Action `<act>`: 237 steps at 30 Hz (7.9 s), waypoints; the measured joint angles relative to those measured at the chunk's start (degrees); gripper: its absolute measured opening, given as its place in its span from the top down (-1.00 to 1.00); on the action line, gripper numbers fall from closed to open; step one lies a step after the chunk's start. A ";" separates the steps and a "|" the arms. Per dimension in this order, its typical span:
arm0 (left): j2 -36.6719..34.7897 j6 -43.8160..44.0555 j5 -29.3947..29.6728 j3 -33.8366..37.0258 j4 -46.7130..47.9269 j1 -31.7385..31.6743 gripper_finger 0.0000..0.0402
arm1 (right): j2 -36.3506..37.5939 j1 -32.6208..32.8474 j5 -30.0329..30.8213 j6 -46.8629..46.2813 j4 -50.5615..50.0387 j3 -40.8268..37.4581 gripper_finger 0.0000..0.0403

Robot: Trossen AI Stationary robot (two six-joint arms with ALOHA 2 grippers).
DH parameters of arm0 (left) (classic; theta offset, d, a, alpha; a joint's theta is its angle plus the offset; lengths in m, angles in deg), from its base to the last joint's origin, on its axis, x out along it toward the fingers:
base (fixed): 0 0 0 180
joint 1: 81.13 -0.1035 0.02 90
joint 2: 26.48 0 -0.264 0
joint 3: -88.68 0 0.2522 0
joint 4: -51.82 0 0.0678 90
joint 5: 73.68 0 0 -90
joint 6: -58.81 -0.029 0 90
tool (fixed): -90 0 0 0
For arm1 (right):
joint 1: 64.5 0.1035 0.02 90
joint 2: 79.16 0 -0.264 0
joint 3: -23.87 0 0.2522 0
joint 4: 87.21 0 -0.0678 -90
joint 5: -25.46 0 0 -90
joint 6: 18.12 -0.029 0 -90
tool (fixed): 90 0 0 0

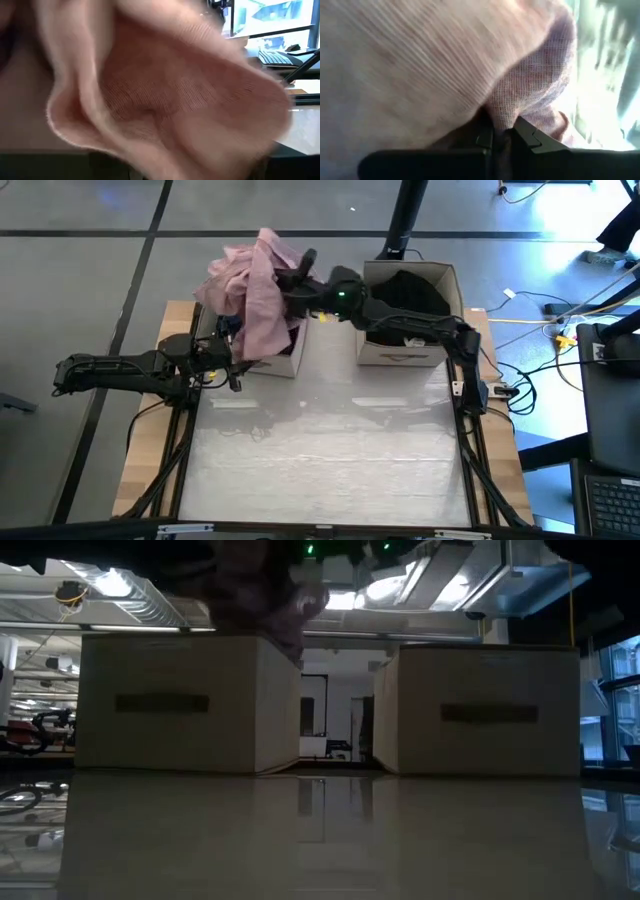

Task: Sort clothes
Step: Put the pink shirt into the left laundry organizer, then return to Home Position

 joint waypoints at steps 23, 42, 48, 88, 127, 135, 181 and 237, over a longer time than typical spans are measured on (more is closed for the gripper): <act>-2.47 5.55 50.91 0.00 6.71 -0.01 0.06 | -10.99 -4.84 -3.26 -19.42 -20.40 1.20 0.86; -7.29 5.50 38.26 -0.02 4.92 0.19 0.06 | -10.84 -3.22 -4.69 -24.03 -11.76 6.82 -0.21; -9.05 7.60 53.26 0.00 13.66 0.15 0.06 | -10.89 -3.25 -0.31 -22.15 -27.09 18.23 -0.29; -6.05 4.38 -0.27 -0.13 10.40 8.17 0.55 | 23.58 31.43 14.41 -35.57 -87.65 -6.69 0.80; -16.17 11.45 -5.25 24.16 -11.07 8.12 0.99 | 105.35 23.94 -5.51 -28.57 -12.29 -107.02 0.93; -19.59 10.21 -5.12 25.53 -8.68 8.12 0.98 | 111.26 24.03 -5.02 -29.75 -14.50 -108.99 0.93; -31.87 8.39 -6.93 25.53 7.17 8.06 0.98 | 115.89 24.05 -7.31 -31.66 -17.97 -108.85 0.93; -31.87 8.37 -6.93 25.53 7.26 8.06 0.98 | 115.90 24.05 -5.24 -31.11 -18.76 -108.76 0.93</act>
